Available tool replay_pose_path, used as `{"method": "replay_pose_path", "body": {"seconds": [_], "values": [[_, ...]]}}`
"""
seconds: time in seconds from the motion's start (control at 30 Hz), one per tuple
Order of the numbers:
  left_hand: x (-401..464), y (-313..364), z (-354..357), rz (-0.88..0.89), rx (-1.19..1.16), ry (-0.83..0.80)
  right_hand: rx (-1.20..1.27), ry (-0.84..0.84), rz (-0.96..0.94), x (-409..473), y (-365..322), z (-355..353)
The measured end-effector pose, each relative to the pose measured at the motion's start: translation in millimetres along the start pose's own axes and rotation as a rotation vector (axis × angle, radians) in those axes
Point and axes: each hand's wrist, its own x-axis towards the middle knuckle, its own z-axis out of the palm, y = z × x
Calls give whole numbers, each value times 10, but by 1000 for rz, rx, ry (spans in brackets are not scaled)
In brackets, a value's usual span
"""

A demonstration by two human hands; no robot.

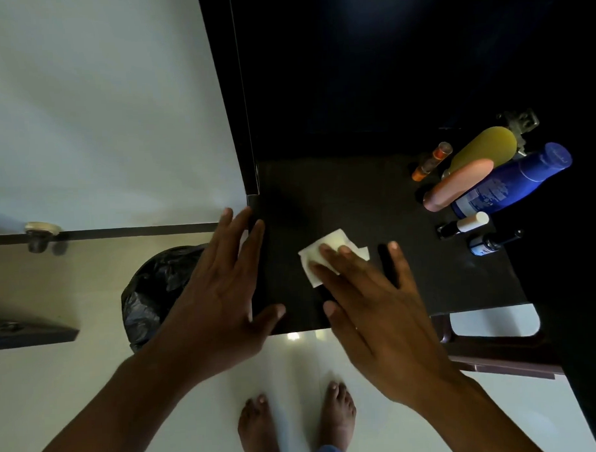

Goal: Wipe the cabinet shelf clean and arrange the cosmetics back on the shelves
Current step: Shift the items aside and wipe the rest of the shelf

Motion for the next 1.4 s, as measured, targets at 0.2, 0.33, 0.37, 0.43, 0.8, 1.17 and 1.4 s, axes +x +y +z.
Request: {"method": "replay_pose_path", "body": {"seconds": [0.2, 0.33, 0.37, 0.43, 0.8, 1.17, 1.4], "values": [[92, -48, -200, -19, -56, 98, -106, -15, 80, 415, -244, 45], [168, 70, -331, -18, -140, 153, -50, -58, -3, 495, -425, 173], [182, 95, -347, -19, -153, 144, -29, -68, -32, 449, -453, 197], [201, 105, -345, -24, -159, 121, -7, -88, -87, 304, -486, 252], [129, 62, -166, -33, -103, 103, 34, 257, -160, -366, -24, 372], [-193, -17, -73, -19, -110, 120, -75, 334, -57, -472, 36, 118], [-639, -408, -4, -190, -159, 194, 526, 226, 114, -195, -772, 141]]}}
